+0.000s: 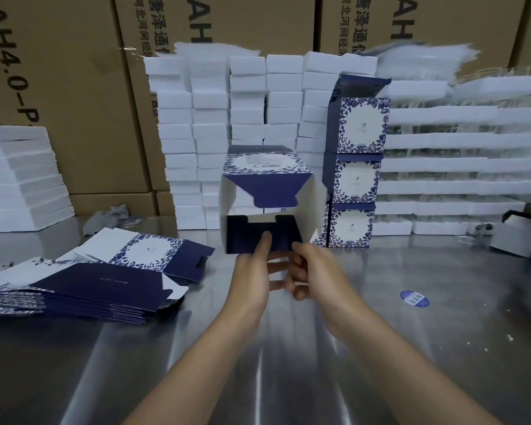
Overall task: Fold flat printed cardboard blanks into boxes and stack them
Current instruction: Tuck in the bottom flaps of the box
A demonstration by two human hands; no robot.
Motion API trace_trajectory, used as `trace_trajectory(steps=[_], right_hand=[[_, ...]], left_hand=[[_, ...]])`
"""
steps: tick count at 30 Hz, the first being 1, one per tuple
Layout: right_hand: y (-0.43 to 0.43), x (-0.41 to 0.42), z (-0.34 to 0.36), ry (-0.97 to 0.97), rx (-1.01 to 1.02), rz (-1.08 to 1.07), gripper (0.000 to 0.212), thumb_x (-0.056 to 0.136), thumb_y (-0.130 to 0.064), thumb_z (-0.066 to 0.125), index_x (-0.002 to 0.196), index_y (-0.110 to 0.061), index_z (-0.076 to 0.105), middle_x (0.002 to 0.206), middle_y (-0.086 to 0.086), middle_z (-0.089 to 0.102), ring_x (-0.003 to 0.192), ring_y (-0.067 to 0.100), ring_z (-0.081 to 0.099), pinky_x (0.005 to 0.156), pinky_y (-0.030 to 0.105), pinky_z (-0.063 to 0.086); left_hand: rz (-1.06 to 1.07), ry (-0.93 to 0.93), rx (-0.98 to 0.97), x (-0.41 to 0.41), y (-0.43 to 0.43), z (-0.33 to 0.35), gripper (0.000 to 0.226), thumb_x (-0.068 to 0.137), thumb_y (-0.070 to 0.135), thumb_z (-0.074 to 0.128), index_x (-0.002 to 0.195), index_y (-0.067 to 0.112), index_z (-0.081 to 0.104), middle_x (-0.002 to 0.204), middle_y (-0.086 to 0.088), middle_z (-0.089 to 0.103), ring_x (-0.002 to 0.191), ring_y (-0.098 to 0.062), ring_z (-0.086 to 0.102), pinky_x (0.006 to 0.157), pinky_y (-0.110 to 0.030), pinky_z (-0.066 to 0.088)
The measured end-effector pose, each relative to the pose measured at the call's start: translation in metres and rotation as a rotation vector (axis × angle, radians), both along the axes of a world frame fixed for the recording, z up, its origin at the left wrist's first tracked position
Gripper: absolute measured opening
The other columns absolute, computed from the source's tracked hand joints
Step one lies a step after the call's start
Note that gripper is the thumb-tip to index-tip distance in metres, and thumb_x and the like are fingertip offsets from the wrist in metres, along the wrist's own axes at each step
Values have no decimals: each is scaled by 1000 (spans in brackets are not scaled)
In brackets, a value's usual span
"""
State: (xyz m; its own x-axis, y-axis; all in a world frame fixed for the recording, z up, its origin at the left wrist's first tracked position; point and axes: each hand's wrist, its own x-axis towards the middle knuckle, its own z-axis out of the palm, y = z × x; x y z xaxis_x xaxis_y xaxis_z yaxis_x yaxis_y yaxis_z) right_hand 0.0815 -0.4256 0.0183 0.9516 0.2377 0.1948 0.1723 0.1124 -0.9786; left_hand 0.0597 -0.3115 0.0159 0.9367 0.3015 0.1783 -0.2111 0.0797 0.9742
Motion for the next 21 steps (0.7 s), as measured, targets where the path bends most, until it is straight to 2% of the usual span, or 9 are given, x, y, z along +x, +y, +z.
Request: trace_trajectory(steps=[1,3,6,8,10,13,16,19,21], right_hand=[[0,0,0,-3,-44,21,44,100,-26,49,56,-25,45,50,-3,37,46,17,52,46,24,32],[0,-2,-1,-47,-147,-51,35,95,-44,58,69,-21,52,53,-2,47,51,15,56,51,27,35],[-6,-3,-2,-196,-206,-314,60,87,-71,59,81,-13,49,68,8,55,64,21,58,62,32,42],[-11,-6,2,-245,-154,-333,61,81,-81,53,79,-20,53,68,-2,52,65,19,53,63,26,43],[-12,-10,8,-275,-105,-306,56,81,-82,47,72,-28,55,61,-12,48,60,12,48,53,14,37],[-10,-11,9,-285,-60,-322,61,85,-79,44,76,-20,57,61,-9,51,59,12,47,51,16,35],[-9,-9,11,-251,80,-274,51,91,-67,51,78,-21,67,67,-7,63,61,11,55,49,13,40],[-9,-8,11,-275,57,-210,33,97,-58,57,88,-30,72,78,-4,71,65,8,62,49,18,44],[-10,-3,6,-282,50,-227,19,95,-47,66,88,-30,72,78,-4,71,66,7,63,50,19,46]], left_hand=[[8,8,-20,1,1,-1,59,113,37,39,95,-5,76,83,-15,80,64,-19,75,56,-28,60],[44,9,-43,4,4,-3,51,114,31,38,95,2,74,84,-8,81,73,-18,79,58,-29,61],[84,-25,-14,8,10,-5,37,115,28,34,107,24,69,88,20,79,85,-18,81,65,-33,64],[117,-37,36,10,14,-7,30,116,31,33,106,36,61,86,30,75,84,-16,81,68,-37,63],[145,-40,110,11,16,-8,27,116,35,33,106,41,58,98,23,76,85,-13,80,68,-38,62],[163,-57,237,13,17,-12,25,115,36,33,107,45,56,115,14,72,88,-4,77,71,-38,60],[172,-76,277,12,17,-13,27,113,35,35,104,47,57,105,21,72,88,-1,75,73,-42,62],[152,-103,303,6,14,-10,24,105,40,37,99,47,60,97,27,74,91,-5,76,74,-44,62],[145,-133,309,3,11,-7,25,102,42,38,97,47,62,97,29,74,90,-13,77,71,-43,60]])
